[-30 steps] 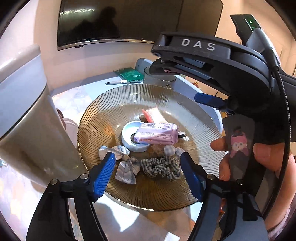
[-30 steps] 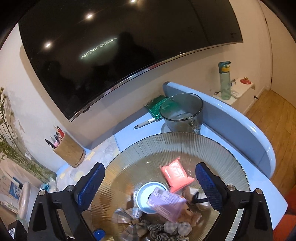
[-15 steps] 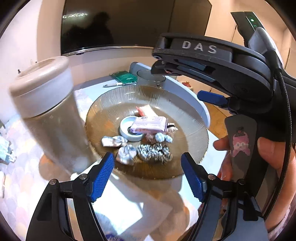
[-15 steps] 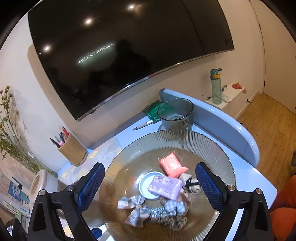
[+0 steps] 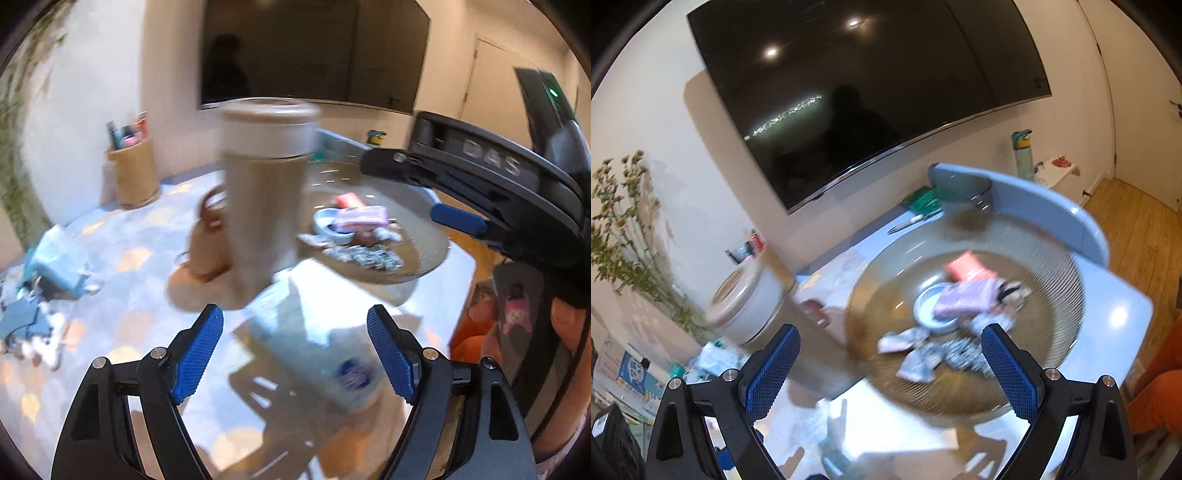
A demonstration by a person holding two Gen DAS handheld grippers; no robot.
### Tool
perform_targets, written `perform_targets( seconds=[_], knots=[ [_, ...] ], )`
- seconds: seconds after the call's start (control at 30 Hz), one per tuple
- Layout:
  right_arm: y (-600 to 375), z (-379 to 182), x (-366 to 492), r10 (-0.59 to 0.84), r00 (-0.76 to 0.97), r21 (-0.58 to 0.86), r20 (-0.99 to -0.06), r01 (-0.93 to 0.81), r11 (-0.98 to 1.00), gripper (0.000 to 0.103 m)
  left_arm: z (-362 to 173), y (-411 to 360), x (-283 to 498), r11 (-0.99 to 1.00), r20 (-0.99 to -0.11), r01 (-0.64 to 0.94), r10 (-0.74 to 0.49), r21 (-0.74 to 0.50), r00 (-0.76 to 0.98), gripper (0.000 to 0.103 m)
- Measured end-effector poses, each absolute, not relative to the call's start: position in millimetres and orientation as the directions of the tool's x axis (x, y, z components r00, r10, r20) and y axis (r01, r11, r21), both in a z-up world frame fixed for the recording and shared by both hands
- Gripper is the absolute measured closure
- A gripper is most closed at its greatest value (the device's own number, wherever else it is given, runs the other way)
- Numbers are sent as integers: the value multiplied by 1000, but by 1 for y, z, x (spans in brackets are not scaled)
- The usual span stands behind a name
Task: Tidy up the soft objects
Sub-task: 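Move both open tools back toward the pile on the bed, then grasp the teal bottle cap with the left tool while the right tool grasps the blue face mask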
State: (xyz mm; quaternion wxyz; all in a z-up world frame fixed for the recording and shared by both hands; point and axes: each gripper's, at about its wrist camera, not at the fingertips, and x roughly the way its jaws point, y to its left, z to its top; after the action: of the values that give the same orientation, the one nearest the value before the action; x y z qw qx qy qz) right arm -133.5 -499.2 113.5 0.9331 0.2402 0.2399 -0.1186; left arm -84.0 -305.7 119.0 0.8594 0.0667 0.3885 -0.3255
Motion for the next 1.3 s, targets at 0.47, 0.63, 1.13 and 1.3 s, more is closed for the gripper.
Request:
perform_targets(
  seconds=[0.47, 0.63, 1.13, 1.3],
  knots=[
    [-361, 99, -87, 89, 866, 416, -493, 144, 898, 4, 99, -142, -16, 911, -729, 394, -351, -120, 588, 24],
    [-316, 93, -55, 152, 851, 385, -503, 63, 921, 4, 101, -75, 15, 960, -698, 254, -262, -117, 666, 24],
    [-229, 43, 54, 328, 788, 406, -522, -109, 907, 4, 81, 59, 108, 962, -688, -18, -181, -271, 703, 24],
    [-224, 37, 86, 335, 806, 454, -488, -94, 886, 4, 80, 73, 139, 952, -676, -59, -168, -299, 717, 24]
  ],
)
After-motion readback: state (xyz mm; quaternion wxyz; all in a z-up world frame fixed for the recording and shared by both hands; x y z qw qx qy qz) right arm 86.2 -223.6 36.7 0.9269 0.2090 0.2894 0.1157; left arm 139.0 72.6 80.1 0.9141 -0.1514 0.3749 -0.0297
